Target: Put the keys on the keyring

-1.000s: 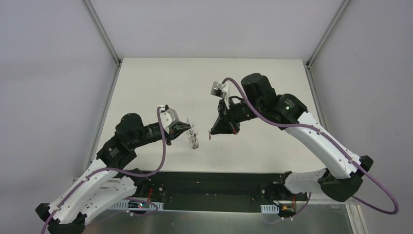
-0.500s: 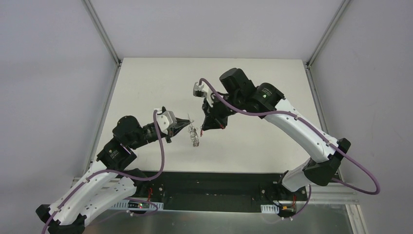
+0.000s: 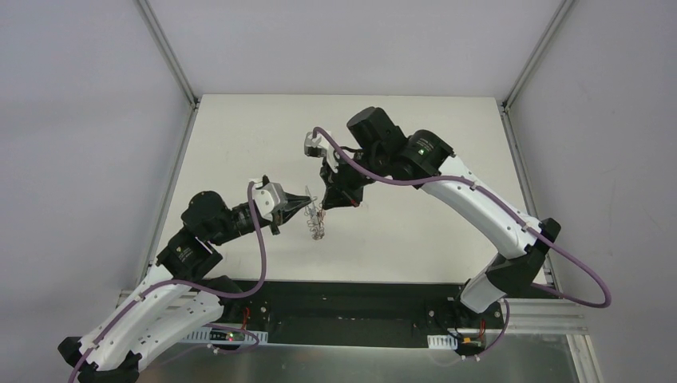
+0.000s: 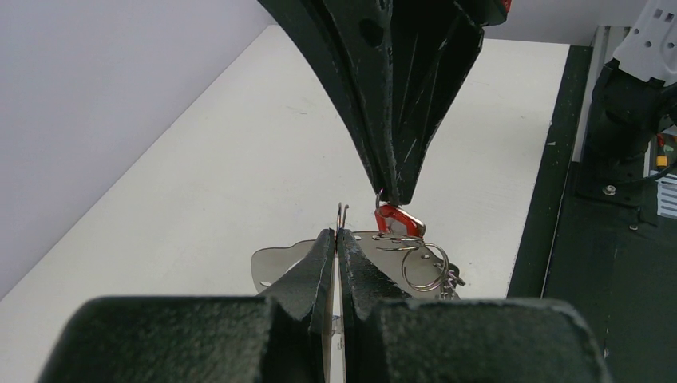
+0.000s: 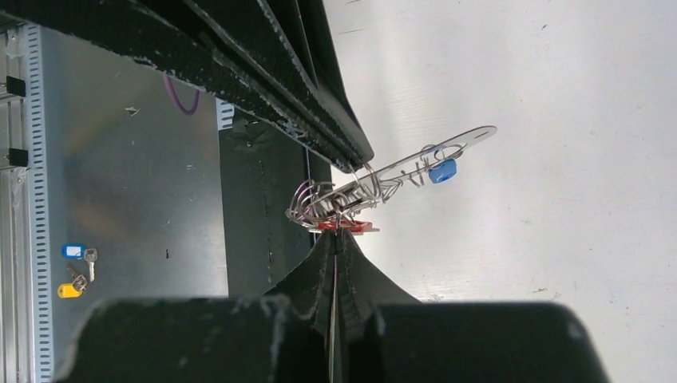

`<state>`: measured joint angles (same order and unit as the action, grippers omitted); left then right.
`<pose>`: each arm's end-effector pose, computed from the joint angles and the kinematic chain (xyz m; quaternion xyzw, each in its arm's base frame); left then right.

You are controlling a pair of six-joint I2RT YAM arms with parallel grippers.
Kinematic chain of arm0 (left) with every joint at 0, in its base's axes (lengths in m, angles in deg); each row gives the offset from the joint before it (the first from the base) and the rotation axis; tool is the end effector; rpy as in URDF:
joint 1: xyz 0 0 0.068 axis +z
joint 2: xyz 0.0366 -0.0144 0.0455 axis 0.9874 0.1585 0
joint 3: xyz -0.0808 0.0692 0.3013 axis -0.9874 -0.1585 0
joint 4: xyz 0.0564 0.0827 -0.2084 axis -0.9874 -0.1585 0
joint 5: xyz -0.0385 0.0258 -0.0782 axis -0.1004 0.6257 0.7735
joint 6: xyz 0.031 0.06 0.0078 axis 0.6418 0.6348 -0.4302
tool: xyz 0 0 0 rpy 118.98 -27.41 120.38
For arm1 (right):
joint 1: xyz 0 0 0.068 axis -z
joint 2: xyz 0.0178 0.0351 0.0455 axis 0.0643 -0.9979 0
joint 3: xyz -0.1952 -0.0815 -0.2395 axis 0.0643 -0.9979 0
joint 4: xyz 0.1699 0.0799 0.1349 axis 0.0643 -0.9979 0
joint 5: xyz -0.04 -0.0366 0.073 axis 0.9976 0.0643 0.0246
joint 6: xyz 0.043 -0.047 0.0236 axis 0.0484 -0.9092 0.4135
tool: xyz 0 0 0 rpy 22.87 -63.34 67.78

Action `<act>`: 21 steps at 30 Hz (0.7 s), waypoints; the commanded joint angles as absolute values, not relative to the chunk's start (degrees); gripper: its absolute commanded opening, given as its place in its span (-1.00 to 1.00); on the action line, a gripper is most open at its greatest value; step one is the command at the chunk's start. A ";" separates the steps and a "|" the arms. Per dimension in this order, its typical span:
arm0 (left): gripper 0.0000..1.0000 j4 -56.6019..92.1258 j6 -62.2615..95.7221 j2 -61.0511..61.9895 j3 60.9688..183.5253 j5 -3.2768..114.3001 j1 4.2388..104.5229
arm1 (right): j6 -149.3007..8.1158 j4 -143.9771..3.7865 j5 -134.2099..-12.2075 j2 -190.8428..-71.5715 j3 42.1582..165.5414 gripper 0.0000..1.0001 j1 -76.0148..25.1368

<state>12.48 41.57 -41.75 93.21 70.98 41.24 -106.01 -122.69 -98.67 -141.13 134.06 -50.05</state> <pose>0.0482 -0.0686 0.3947 0.4271 0.5135 -0.2998 0.6812 0.1589 0.2670 0.4636 -0.6614 0.5678 0.3412 0.3518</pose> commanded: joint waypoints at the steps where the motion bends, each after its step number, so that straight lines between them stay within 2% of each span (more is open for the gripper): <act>1: -1.00 17.33 41.39 -42.83 92.95 73.20 41.94 | -106.73 -121.60 -97.98 -141.53 137.26 -1.00 -50.55; 21: -1.00 16.80 41.17 -44.17 92.92 73.88 41.97 | -104.00 -118.36 -95.50 -142.81 139.76 -1.00 -51.66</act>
<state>12.46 41.37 -43.12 93.19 72.31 41.24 -105.09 -121.14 -96.44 -142.92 136.92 -51.14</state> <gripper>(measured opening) 0.003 0.006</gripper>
